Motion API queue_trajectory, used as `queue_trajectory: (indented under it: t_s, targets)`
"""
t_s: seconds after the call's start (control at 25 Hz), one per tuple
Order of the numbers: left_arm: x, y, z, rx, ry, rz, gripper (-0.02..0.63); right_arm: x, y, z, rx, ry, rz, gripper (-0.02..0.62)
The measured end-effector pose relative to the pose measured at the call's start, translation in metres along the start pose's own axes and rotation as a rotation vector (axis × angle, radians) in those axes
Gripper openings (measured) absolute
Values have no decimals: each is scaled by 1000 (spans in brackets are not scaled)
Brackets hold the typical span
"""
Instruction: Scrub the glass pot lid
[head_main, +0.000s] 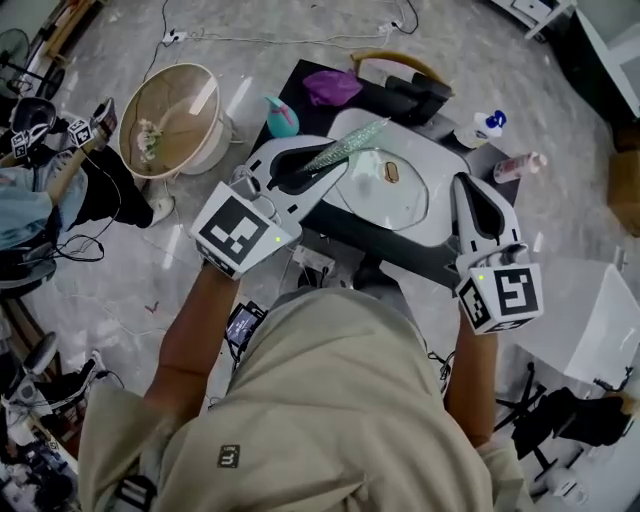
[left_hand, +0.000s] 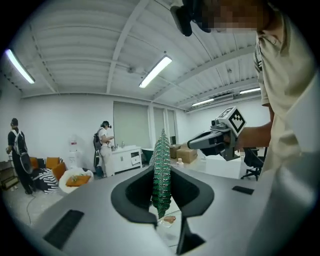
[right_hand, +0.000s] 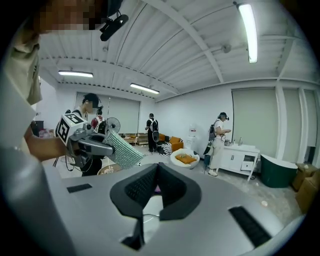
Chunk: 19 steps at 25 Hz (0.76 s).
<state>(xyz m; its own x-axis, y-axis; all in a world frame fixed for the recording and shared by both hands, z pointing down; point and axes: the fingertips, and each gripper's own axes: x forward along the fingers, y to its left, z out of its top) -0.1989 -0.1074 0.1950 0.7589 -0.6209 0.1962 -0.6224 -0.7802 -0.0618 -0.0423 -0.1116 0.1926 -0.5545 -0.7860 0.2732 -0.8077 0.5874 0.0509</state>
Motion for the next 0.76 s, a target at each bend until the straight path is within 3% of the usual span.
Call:
queue_trajectory:
  t_s: [0.16,0.76]
  targets:
    - [-21,1,6,-37,-10,53,84,-6,6,4,-3,-4,-11,23]
    - [-53,-10,-8,-61,14,63,84,-22,23,4,-12,3,-23,23]
